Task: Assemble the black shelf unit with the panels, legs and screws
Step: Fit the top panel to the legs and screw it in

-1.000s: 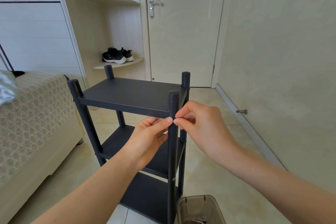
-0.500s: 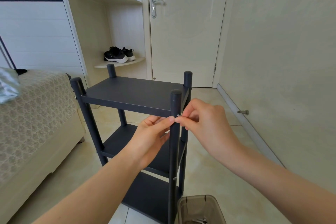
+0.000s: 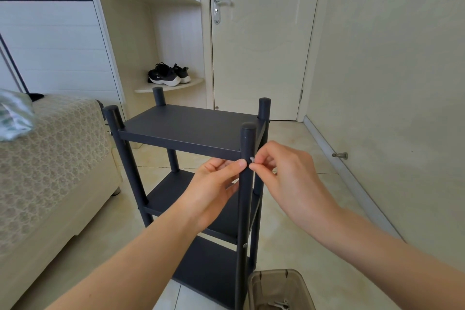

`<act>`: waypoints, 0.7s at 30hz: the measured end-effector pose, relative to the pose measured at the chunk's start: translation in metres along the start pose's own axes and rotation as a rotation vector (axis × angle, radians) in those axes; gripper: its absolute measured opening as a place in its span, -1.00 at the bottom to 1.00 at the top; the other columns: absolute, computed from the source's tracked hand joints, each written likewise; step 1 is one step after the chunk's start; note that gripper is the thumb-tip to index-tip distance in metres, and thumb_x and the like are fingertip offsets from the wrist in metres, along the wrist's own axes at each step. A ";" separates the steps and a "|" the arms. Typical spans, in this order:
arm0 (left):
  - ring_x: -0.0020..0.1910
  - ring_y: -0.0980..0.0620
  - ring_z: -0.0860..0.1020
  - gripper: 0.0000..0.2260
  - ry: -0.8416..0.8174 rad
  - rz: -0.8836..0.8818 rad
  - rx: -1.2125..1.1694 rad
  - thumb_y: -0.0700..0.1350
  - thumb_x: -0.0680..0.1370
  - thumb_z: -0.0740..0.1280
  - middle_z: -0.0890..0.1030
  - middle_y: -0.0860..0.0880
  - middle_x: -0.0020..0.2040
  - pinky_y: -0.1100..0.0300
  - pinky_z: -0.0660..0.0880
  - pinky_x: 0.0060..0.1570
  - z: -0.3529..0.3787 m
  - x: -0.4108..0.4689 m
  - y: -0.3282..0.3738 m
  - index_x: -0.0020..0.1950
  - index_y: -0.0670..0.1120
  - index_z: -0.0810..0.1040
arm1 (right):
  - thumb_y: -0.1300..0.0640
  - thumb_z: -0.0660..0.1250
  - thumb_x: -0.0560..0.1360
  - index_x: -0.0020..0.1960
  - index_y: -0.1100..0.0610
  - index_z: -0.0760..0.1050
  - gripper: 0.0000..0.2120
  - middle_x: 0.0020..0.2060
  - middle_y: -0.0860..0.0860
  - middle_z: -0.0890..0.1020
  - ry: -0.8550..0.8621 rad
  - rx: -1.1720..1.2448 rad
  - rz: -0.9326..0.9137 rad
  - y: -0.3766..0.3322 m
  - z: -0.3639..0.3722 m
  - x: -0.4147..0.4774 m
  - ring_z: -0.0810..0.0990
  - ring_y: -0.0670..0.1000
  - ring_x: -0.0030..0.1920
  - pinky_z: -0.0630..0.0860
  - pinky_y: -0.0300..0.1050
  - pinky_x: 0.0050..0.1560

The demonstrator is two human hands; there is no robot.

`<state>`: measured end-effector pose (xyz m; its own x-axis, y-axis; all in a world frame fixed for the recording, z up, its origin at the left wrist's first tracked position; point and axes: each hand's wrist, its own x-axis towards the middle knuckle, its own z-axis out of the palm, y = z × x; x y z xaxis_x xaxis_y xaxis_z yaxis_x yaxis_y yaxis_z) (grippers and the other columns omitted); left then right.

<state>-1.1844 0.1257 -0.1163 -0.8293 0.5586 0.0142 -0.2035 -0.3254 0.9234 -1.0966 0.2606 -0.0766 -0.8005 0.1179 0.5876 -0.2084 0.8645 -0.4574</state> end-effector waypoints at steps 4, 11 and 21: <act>0.00 0.04 0.66 -0.79 -0.010 0.006 0.001 -0.12 0.48 0.42 0.67 -0.10 -0.05 0.20 0.53 0.02 0.002 -0.001 0.001 0.07 -0.17 0.60 | 0.13 0.35 0.56 -0.06 0.11 0.53 -0.94 -0.21 -0.05 0.57 -0.051 -0.009 0.029 -0.004 0.001 0.000 0.55 -0.08 -0.19 0.51 -0.23 -0.16; 0.04 -0.04 0.63 -0.84 -0.041 0.010 -0.012 -0.14 0.51 0.41 0.64 -0.13 -0.06 0.15 0.55 0.07 0.001 -0.002 0.002 0.06 -0.15 0.62 | 0.13 0.39 0.50 -0.22 0.03 0.51 -0.87 -0.31 -0.01 0.65 -0.062 0.280 0.290 -0.001 0.000 0.009 0.62 -0.03 -0.28 0.58 -0.10 -0.21; 0.03 -0.03 0.64 -0.80 -0.036 0.020 -0.022 -0.12 0.49 0.40 0.65 -0.11 -0.06 0.17 0.54 0.03 0.002 -0.001 0.002 0.08 -0.14 0.62 | 0.18 0.37 0.52 -0.15 0.03 0.54 -0.90 -0.31 -0.02 0.68 -0.109 0.445 0.314 0.001 -0.003 0.011 0.63 -0.12 -0.34 0.47 -0.27 -0.32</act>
<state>-1.1833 0.1259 -0.1138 -0.8142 0.5787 0.0466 -0.1991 -0.3536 0.9140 -1.1044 0.2639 -0.0687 -0.9111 0.2648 0.3158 -0.1486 0.5036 -0.8511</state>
